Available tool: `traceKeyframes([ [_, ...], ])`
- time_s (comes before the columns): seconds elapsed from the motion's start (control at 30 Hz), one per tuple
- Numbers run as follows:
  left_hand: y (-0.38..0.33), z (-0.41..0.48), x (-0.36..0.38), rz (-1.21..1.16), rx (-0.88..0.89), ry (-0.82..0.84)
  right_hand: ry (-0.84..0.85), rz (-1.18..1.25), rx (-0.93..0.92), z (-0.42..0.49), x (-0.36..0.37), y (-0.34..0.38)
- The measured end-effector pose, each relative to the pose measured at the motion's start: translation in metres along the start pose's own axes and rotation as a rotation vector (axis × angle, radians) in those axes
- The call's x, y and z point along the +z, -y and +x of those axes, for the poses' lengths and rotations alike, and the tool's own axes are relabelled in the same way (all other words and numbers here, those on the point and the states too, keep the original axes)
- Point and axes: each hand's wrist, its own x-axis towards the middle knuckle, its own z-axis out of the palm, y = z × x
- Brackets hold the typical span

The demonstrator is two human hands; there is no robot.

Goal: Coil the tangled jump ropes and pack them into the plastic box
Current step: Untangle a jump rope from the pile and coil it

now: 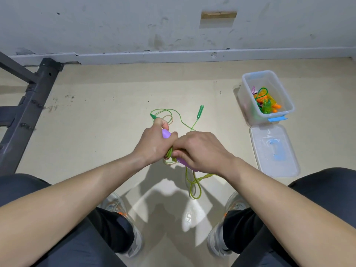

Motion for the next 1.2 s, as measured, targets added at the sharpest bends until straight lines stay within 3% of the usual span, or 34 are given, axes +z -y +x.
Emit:
traceKeyframes([
  [0.13, -0.001, 0.001, -0.005, -0.048, 0.054, 0.001, 0.059, 0.140, 0.054, 0.003, -0.007, -0.016],
  [0.27, -0.006, 0.003, -0.010, -0.045, 0.092, -0.019, -0.047, 0.104, 0.170, 0.007, -0.006, -0.020],
  [0.37, -0.009, -0.003, -0.009, -0.078, 0.145, 0.028, -0.107, 0.211, 0.317, 0.008, -0.005, -0.025],
  [0.53, -0.011, -0.012, -0.005, -0.169, 0.193, 0.055, 0.019, 0.691, 0.321, 0.007, -0.008, -0.037],
  [0.7, -0.033, -0.012, -0.017, -0.381, 0.204, -0.022, -0.021, 1.425, 0.330, 0.007, -0.012, -0.040],
  [0.9, -0.038, -0.011, -0.016, -0.580, 0.081, -0.084, -0.127, 1.790, 0.486, 0.009, 0.001, -0.019],
  [0.97, -0.041, -0.012, -0.014, -0.632, 0.036, -0.097, -0.127, 1.827, 0.591, 0.011, 0.010, -0.018],
  [1.03, -0.043, -0.013, -0.012, -0.704, 0.000, -0.101, -0.135, 1.699, 0.694, 0.013, 0.015, -0.015],
  [1.2, -0.035, -0.001, -0.015, -0.769, -0.047, -0.153, -0.238, 1.383, 0.711, 0.009, 0.034, -0.001],
])
